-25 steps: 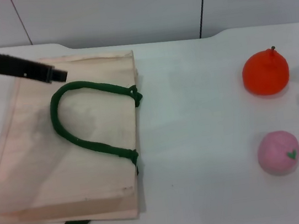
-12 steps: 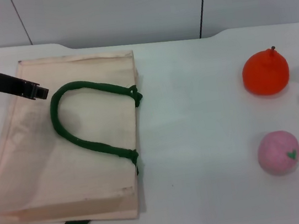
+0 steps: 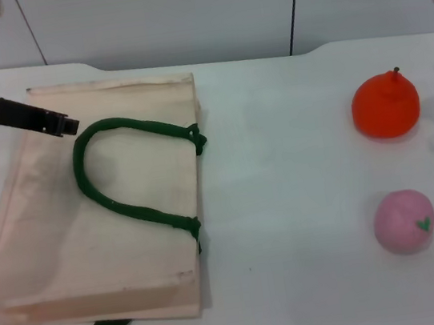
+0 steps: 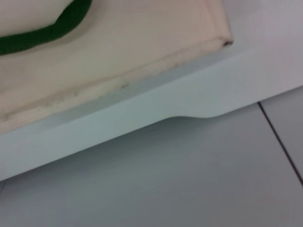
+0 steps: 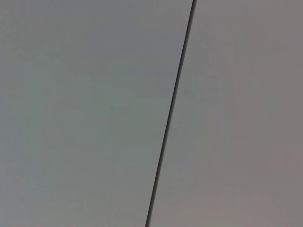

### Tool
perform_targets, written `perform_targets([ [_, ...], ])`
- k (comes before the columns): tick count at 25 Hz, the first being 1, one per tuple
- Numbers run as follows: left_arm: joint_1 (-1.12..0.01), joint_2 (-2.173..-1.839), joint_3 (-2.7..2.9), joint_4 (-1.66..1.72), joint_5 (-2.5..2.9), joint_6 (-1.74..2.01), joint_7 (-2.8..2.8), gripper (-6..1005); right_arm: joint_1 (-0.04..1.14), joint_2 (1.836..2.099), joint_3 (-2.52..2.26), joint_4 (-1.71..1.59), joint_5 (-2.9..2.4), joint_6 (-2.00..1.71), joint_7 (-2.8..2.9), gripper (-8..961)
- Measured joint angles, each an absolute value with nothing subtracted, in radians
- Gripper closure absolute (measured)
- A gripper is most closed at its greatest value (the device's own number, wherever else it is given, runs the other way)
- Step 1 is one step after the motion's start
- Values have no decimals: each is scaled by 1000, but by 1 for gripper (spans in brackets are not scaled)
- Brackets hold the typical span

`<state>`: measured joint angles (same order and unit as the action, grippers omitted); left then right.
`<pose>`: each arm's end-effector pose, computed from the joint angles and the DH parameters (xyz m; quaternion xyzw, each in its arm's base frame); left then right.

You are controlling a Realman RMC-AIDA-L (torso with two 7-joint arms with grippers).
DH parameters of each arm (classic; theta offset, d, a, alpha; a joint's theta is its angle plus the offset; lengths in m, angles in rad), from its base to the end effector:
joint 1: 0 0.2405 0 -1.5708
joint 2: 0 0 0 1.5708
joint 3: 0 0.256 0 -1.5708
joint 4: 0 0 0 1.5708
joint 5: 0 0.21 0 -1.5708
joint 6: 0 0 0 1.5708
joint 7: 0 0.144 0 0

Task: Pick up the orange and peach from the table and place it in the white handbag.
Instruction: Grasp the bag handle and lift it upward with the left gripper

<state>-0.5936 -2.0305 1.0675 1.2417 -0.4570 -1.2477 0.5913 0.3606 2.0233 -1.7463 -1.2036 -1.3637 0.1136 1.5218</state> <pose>-0.2388 0.4101 0.0790 -0.8336 -0.4065 0.0723 0.3669 0.1927 0.4211 0.0344 -0.7550 0.1889 0.1702 0.6044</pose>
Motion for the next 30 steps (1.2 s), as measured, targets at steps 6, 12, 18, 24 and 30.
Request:
perform_targets([
  [6, -606, -2034, 1096, 1200, -459, -1214, 599, 638, 362, 2023, -1749, -1209, -1364, 112, 1522, 224],
  [12, -612, -2035, 1132, 1151, -458, -1180, 599, 640, 362, 2023, -1749, -1210, -1364, 112, 1522, 224],
  [18, -612, -2034, 1134, 1115, -452, -1166, 599, 642, 361, 2023, -1749, -1210, -1364, 112, 1523, 224],
  [24, -616, -2032, 1133, 1079, -449, -1142, 598, 644, 361, 2023, -1749, -1210, -1364, 112, 1523, 224],
  [30, -621, -2031, 1133, 1054, -448, -1115, 598, 646, 360, 2023, -1749, -1212, -1364, 112, 1523, 223],
])
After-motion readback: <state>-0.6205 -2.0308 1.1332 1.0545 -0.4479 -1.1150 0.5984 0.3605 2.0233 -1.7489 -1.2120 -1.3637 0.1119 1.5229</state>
